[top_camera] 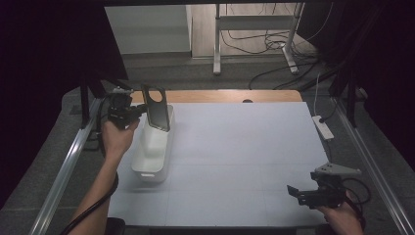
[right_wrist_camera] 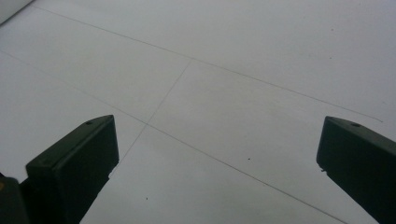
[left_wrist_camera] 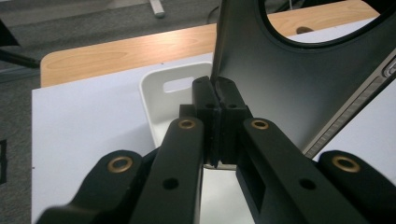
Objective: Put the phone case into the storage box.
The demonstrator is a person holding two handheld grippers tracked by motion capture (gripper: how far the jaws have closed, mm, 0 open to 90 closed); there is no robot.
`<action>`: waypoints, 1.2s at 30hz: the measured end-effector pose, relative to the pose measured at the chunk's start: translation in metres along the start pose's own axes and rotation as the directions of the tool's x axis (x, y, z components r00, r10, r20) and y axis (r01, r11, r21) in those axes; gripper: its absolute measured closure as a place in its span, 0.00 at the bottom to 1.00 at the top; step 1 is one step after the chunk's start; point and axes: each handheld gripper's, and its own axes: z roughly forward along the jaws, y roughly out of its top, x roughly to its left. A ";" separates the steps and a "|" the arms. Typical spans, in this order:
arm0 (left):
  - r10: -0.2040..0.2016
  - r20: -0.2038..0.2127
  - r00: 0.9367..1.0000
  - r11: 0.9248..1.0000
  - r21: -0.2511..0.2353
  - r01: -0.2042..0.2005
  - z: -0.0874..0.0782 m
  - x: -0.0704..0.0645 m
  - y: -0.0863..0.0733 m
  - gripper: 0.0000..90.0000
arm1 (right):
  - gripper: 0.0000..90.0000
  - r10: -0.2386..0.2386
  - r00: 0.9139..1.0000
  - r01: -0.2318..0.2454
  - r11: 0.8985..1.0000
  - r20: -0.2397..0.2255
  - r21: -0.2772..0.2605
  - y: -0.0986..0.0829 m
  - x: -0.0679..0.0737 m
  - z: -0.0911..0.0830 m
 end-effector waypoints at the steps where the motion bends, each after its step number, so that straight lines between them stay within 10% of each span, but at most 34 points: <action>1: -0.006 -0.006 1.000 1.000 -0.001 0.006 0.002 0.002 0.000 0.99 | 0.00 0.000 1.000 0.000 1.000 0.000 0.000 0.000 0.000 0.000; 36: -0.056 -0.108 0.993 0.998 0.007 0.057 0.046 0.014 0.011 0.99 | 0.00 -0.020 1.000 0.020 1.000 -0.009 0.011 0.000 0.001 0.001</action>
